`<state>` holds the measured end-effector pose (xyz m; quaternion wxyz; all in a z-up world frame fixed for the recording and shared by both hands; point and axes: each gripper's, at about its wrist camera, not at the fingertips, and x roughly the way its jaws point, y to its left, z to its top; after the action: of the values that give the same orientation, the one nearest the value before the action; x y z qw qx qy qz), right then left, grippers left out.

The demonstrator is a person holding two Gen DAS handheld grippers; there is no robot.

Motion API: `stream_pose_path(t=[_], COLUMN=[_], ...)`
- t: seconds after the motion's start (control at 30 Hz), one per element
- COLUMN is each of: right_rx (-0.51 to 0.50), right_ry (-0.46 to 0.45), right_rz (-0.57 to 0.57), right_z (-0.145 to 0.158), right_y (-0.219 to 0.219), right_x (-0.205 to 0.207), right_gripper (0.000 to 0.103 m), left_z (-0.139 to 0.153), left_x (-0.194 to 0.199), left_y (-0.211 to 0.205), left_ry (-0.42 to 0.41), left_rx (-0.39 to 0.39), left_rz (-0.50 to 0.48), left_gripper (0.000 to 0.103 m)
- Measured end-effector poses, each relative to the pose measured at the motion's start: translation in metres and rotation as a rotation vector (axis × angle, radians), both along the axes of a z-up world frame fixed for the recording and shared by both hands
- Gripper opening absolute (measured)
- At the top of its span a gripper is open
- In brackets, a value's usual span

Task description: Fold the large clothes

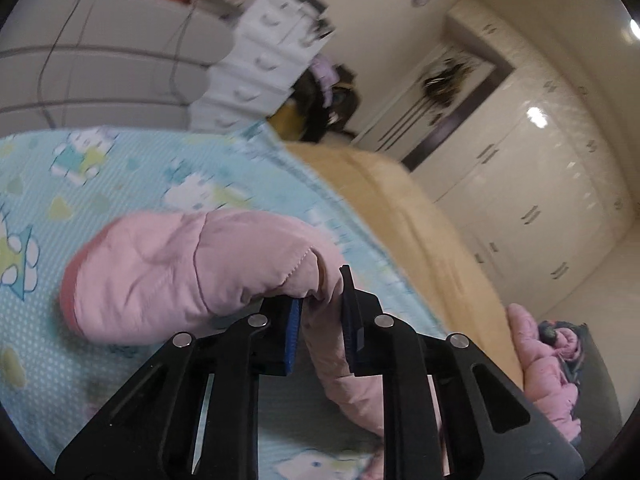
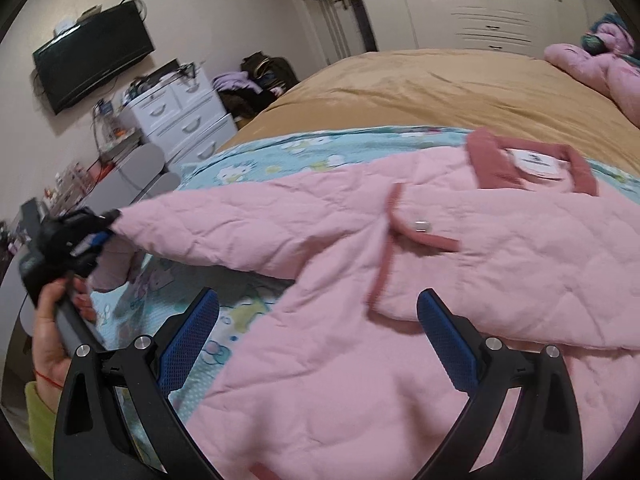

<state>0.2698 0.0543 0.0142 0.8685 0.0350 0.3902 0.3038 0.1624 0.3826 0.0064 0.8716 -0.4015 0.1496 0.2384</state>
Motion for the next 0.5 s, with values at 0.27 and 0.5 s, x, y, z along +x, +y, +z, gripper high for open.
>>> stream_pose_path(t=[0.27,0.5], right_rx=[0.034,0.064], right_ry=[-0.025,-0.052], right_rz=[-0.108,-0.183], right_z=[0.011,0.017], right_y=[-0.067,-0.115], right_x=[0.006,0.019], right_gripper=[0.099,0.099], left_z=[0.059,0.088], left_x=[0.008,0.023], left_y=[-0.062,-0.123], left_ry=[-0.152,-0.243], left_rx=[0.098,0.175], left_rz=[-0.107,-0.213], left_gripper=[0.010,0.010])
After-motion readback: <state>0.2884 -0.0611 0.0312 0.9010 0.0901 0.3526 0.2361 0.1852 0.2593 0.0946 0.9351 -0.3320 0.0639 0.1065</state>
